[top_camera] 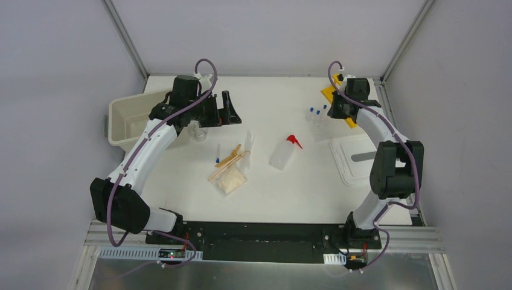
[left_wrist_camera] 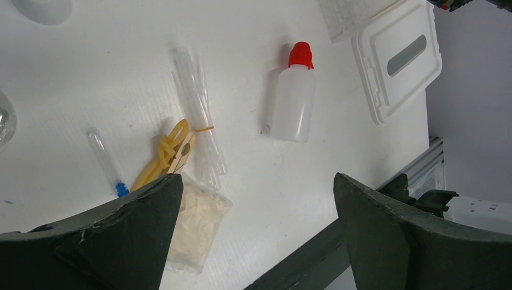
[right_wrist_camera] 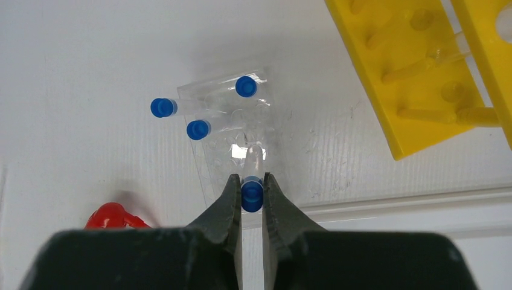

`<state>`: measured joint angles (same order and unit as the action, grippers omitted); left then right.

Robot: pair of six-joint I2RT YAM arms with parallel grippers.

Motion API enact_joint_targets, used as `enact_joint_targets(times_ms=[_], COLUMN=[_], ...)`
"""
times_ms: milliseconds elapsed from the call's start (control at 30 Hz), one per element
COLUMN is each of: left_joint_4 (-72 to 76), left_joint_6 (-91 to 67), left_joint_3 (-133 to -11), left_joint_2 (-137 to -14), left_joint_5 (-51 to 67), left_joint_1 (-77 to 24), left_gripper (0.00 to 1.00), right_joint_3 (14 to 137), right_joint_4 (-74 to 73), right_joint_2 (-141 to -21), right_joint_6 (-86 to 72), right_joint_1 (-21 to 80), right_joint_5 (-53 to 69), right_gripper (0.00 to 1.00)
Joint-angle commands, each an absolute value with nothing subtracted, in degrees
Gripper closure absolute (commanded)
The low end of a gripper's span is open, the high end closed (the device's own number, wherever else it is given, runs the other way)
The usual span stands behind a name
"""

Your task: Organize the chemistry lab equipment

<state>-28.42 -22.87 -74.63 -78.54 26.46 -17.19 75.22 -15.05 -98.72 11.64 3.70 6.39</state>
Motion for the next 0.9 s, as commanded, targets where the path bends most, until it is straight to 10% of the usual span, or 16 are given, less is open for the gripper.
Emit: enact_joint_targets(times_ms=[0,867], left_joint_4=[-27.95,-27.95], left_joint_6=[-20.96,-19.79], left_joint_3=[-75.76,-74.97], left_joint_2=[-77.82,-77.19], left_joint_5=[25.71,24.71], left_joint_1=[-17.22,-17.14], left_gripper=[0.01,0.01], right_joint_3=[76.75,80.47], right_joint_4=[-16.11,-17.02], right_joint_2=[-98.81,-103.38], right_joint_6=[12.68,14.82], right_joint_1=[4.18,5.49], right_joint_5=[4.53,2.24], right_gripper=[1.00,1.00])
